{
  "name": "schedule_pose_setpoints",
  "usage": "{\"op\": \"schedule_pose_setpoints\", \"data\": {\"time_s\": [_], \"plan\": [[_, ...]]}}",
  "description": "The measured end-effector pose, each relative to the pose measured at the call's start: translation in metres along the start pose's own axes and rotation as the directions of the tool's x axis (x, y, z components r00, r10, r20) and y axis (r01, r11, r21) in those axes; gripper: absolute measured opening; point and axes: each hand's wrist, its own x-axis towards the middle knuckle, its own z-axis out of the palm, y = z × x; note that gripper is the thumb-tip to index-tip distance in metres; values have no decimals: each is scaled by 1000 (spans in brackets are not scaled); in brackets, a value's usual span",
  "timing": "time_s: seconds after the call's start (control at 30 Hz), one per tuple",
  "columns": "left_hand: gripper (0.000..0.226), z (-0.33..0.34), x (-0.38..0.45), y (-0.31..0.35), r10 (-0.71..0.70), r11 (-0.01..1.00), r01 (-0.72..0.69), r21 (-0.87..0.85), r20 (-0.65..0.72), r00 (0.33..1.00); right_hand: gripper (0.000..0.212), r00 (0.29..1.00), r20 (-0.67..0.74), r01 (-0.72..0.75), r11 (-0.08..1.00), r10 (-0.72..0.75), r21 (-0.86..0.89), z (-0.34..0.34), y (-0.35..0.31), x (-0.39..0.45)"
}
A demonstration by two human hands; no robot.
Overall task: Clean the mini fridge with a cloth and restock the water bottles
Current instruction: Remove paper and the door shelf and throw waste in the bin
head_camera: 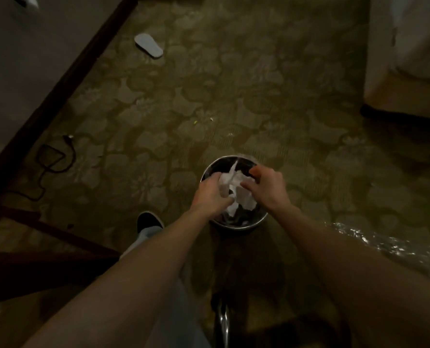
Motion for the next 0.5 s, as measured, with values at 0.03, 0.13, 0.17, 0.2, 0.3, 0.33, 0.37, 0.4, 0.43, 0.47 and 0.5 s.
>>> {"op": "schedule_pose_setpoints", "data": {"time_s": [0.03,0.13,0.17,0.2,0.3,0.33,0.37,0.4,0.43,0.47,0.5], "plan": [[66,1,2,-3,17,1000,-17,-11,14,1000,41,1000,6,6,1000,-6,-16,3,4,2],[68,1,1,-9,43,999,-43,-13,9,999,47,999,44,12,996,-8,-84,5,10,-3],[66,0,-2,-9,49,999,-49,6,-5,999,45,998,57,18,994,-12,-107,4,11,-7],[64,-3,-6,-8,48,998,-47,31,-19,999,42,998,65,30,990,-22,-138,1,10,-12],[56,-19,-25,-2,57,992,-52,116,-37,998,31,994,77,98,972,-83,-215,-11,1,-29],[54,-26,-33,0,71,986,-63,153,-43,997,31,990,83,133,962,-116,-238,-16,-6,-36],[52,-34,-44,3,89,978,-78,195,-52,995,32,984,87,175,948,-158,-266,-22,-13,-42],[50,-42,-55,5,110,966,-91,243,-65,992,32,976,92,217,929,-198,-298,-28,-23,-50],[48,-50,-67,7,136,950,-105,293,-85,987,32,966,95,259,909,-241,-325,-35,-34,-57],[46,-59,-81,9,158,934,-114,339,-106,982,33,956,98,292,890,-275,-351,-41,-46,-66],[44,-68,-94,11,186,915,-123,384,-131,974,34,947,99,319,870,-304,-376,-48,-58,-75]]}}
